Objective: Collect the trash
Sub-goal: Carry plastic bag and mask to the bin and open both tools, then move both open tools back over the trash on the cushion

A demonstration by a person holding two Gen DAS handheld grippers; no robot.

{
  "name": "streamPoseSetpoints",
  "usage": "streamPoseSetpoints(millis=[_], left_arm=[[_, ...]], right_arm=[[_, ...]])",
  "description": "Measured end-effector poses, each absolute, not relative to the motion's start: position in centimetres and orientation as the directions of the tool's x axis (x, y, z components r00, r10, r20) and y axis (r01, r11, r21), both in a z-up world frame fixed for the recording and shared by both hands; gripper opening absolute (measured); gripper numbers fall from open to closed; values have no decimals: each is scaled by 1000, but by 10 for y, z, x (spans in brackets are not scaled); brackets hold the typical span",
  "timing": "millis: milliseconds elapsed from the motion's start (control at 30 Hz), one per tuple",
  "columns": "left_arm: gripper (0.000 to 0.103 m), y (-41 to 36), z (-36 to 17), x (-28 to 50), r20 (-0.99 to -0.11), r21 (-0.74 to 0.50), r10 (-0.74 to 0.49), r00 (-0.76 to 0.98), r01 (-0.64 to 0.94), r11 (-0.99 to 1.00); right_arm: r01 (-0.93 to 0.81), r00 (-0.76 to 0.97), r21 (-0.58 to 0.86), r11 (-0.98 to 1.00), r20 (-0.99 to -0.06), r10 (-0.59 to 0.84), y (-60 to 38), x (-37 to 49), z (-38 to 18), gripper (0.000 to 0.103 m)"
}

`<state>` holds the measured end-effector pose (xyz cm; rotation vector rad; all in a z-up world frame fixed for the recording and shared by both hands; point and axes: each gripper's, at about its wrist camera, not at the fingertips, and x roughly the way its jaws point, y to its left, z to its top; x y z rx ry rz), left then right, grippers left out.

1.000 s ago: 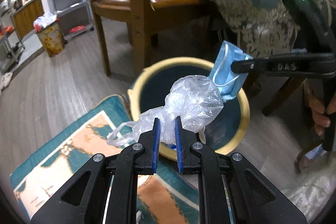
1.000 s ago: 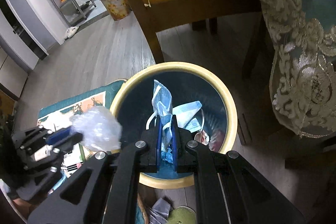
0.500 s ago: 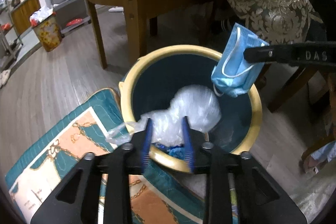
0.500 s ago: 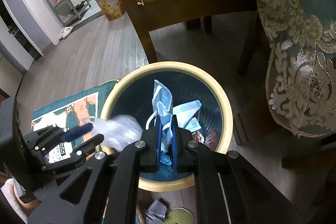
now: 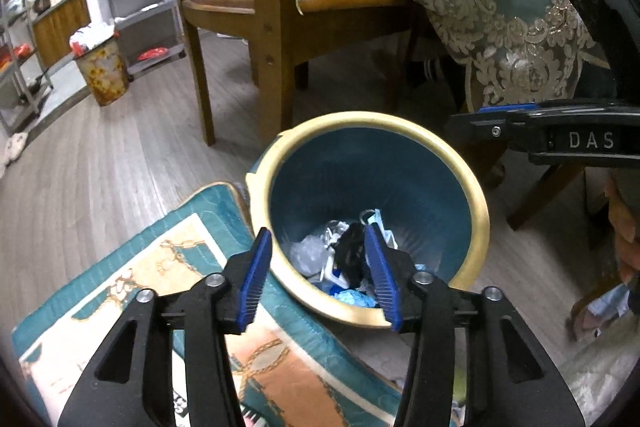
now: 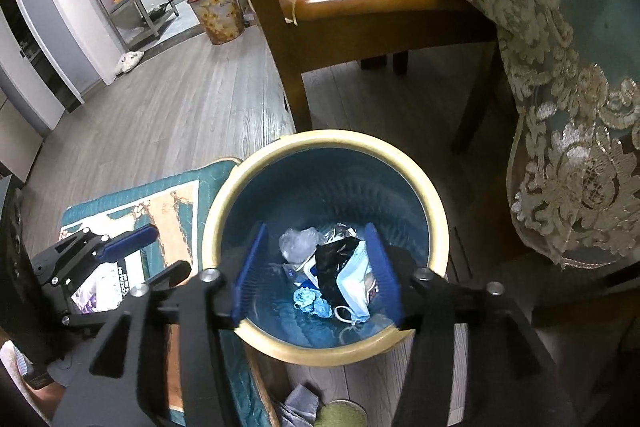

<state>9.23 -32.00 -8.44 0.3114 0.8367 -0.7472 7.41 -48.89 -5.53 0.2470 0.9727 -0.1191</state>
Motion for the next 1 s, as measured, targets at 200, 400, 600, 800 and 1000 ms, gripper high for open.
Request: streamPoseSetpoints(millis=[200,400,600,800,1000], left_arm=[[65,-304,-72,87,-747,-20,-470,470,691,723],[73,-281,-59,80,-733,-3,-458,503,671,741],[75,-253,-46,72,-719,20,-436,541,643,766],[76,-222,-34,66,-706,31,-414,575,609,793],[77,-194,-25,61,-695,47,-388,605,577,815]], right_arm=[[207,596,159,965,-803,5,-481,68,-36,81],[201,613,152,968,-790,-3,-468,64,-22,92],[181,626,132,975,-779,-10,-446,61,-11,95],[160,632,120,980,-775,-9,-426,60,-5,97],[142,632,119,983,-775,3,-402,64,-5,97]])
